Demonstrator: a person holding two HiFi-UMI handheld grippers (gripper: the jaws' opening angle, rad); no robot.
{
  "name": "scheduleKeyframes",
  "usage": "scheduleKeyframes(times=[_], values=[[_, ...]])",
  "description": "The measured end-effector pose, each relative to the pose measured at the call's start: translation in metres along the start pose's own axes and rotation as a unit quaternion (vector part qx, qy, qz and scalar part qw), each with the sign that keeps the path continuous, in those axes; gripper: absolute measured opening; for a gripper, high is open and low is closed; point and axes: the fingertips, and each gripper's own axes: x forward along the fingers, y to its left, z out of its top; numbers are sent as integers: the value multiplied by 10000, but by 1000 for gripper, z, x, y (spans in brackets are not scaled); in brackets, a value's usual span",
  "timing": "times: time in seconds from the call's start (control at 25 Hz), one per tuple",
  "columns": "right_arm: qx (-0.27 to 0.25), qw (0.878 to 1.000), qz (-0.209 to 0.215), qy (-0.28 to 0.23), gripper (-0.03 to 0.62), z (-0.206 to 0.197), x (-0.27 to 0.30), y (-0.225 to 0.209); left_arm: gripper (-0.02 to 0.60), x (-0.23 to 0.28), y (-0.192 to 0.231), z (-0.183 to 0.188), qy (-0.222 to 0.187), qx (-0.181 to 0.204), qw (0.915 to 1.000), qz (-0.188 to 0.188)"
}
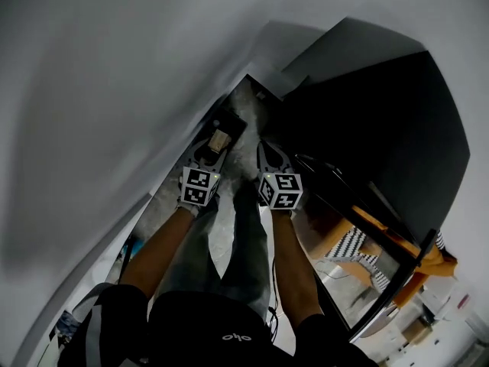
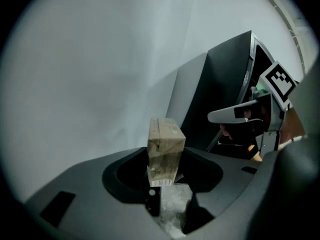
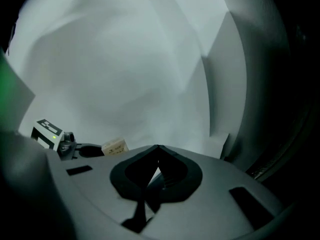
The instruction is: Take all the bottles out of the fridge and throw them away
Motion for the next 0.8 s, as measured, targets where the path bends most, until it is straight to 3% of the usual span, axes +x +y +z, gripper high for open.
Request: scheduleKeyframes(times=[0.48,0.8], values=[[168,9994,117,267,9,-72,86,-22,204,88,38,-67,380,-180,9990,120],[232,9992,65,307,9,-94,97,-28,204,110,44,-78,315,-208,9992,115]])
